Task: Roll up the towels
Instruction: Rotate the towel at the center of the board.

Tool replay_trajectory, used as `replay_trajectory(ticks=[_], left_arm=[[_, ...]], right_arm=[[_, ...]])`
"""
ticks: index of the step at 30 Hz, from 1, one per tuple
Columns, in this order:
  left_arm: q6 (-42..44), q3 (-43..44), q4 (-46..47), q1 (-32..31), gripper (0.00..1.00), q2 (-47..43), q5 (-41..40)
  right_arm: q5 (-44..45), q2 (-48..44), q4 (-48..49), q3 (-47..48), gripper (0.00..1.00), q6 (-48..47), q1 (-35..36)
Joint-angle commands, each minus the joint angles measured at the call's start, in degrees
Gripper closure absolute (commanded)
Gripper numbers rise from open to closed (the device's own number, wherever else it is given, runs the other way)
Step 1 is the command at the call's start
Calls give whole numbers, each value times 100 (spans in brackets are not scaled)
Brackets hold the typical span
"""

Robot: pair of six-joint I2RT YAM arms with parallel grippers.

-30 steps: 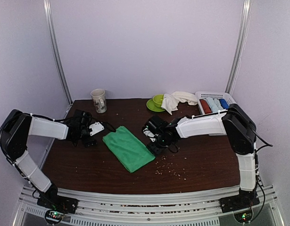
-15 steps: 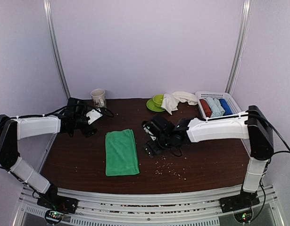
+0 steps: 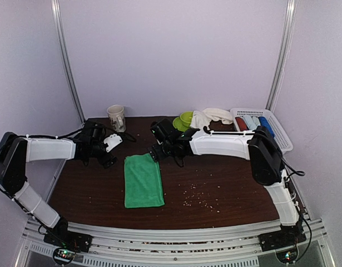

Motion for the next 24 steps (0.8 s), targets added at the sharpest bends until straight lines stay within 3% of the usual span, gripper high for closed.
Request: replay_trajectory(ticks=[1,20,24], left_arm=[[-103,-244,509,-12,2,-113,-138],[25,-380,504,-12,2,-301,-82],[41,-397,512,-7,2,-357,-71]], right_arm=[[464,569,-251,632,1,34,17],[699,1190,-163,832,4,27,16],[404,1177,-13,829,4,-27,11]])
